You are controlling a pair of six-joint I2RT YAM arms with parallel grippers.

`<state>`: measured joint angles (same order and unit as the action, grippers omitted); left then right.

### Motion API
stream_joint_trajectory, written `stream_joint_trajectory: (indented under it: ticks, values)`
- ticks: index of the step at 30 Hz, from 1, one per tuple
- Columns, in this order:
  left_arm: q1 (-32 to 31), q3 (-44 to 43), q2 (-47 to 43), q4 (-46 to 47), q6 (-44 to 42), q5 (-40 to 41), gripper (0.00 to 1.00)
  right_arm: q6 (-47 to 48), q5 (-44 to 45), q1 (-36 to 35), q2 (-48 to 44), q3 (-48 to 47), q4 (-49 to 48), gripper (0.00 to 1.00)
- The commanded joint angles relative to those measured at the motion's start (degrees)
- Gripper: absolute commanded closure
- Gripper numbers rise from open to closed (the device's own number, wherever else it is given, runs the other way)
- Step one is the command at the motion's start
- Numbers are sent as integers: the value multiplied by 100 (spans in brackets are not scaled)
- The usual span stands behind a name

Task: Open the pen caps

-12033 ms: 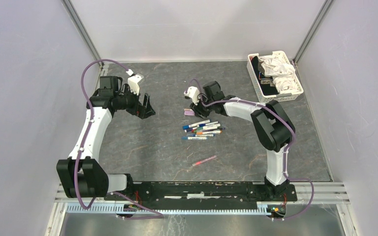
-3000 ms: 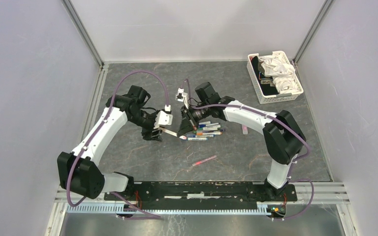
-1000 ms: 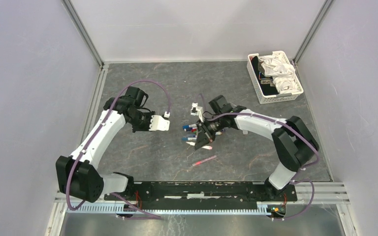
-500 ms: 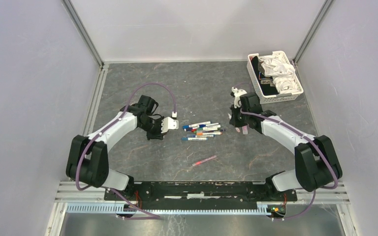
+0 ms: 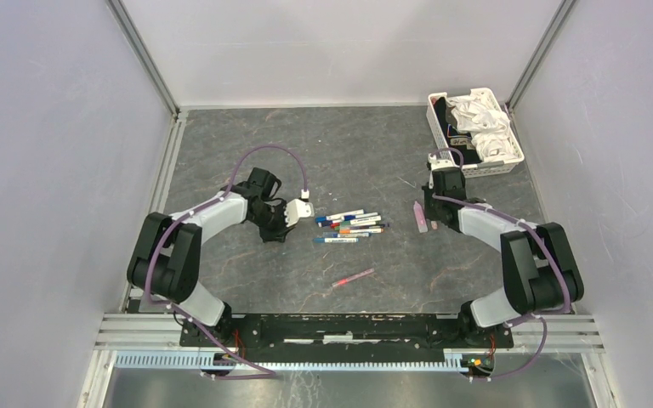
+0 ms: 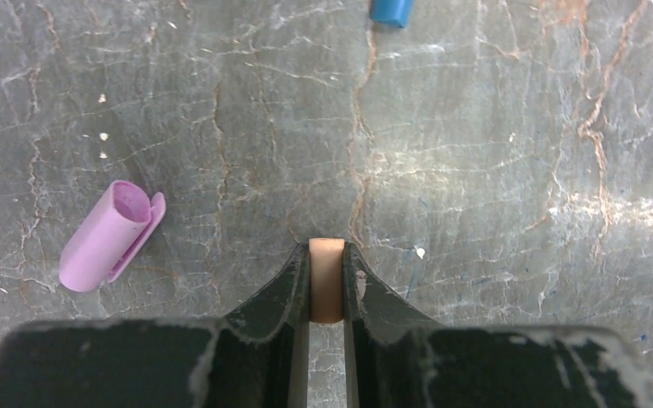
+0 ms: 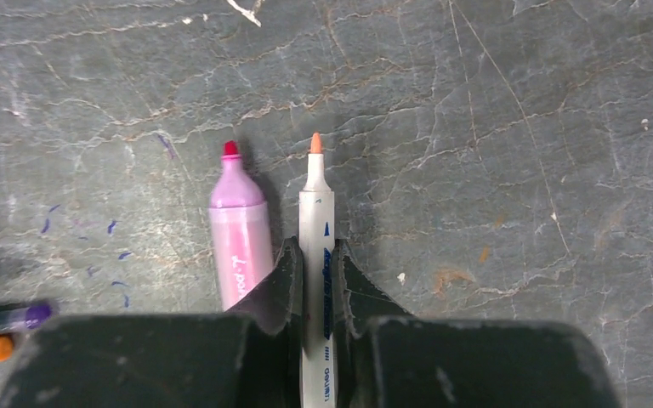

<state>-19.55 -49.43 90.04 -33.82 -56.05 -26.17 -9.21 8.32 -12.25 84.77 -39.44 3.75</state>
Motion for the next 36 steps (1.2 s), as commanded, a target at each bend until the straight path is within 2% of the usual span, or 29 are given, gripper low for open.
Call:
stream_joint_trajectory:
  ticks: [1, 7, 14, 15, 16, 19, 22, 23, 24, 25, 26, 27, 28, 30, 31, 32, 35, 36]
  values:
    - [-72, -315, 136, 181, 703, 328, 81, 84, 254, 54, 296, -330, -209, 89]
    - [-93, -507, 103, 30, 1102, 350, 86, 109, 362, 126, 430, -453, -108, 79]
    - [-88, -1064, -70, -673, 1243, 262, 90, 118, 225, 126, 124, -555, -5, 70]
    - [-92, -1129, -145, -751, 1245, 261, 88, 104, 179, 122, 68, -564, 7, 70]
    - [-89, -1202, -241, -835, 1239, 269, 81, 99, 124, 122, -2, -585, 10, 67]
    - [-88, -1405, -525, -1030, 1228, 410, 61, 70, -30, 114, -235, -678, 56, 53]
    - [-93, -1715, -845, -1299, 1225, 695, 54, 34, -218, 55, -584, -790, 121, 34]
    - [-78, -1850, -989, -1401, 1232, 834, 52, 50, -221, -18, -708, -877, 199, 23]
    - [-83, -2028, -1148, -1476, 1260, 965, 50, 74, -227, -102, -849, -980, 269, 6]
    - [-65, -2218, -1306, -1518, 1363, 1125, 47, 106, -244, -231, -980, -1064, 345, 2]
    - [-30, -2463, -1470, -1491, 1645, 1260, 41, 153, -247, -354, -1159, -1108, 367, 2]
    - [71, -2695, -1664, -1393, 2001, 1351, 19, 163, -257, -460, -1374, -1048, 288, 2]
    - [120, -2878, -1805, -1186, 2408, 1583, 3, 102, -349, -496, -1567, -896, -8, 2]
    - [221, -2918, -2101, -751, 2818, 2076, 0, -632, 76, -485, -1989, -347, -918, 2]
    - [243, -2801, -2252, -474, 3107, 2372, 0, -858, 11, -406, -2103, -285, -880, 2]
    - [261, -2704, -2365, -291, 3307, 2572, 0, -665, -252, -325, -2146, -379, -686, 2]
    - [276, -2701, -2449, -450, 3445, 2161, 0, -510, -1412, -329, -2117, -187, -1121, 2]
    - [276, -2746, -2415, -575, 3482, 2008, 0, -435, -1523, -427, -1995, -291, -1062, 2]
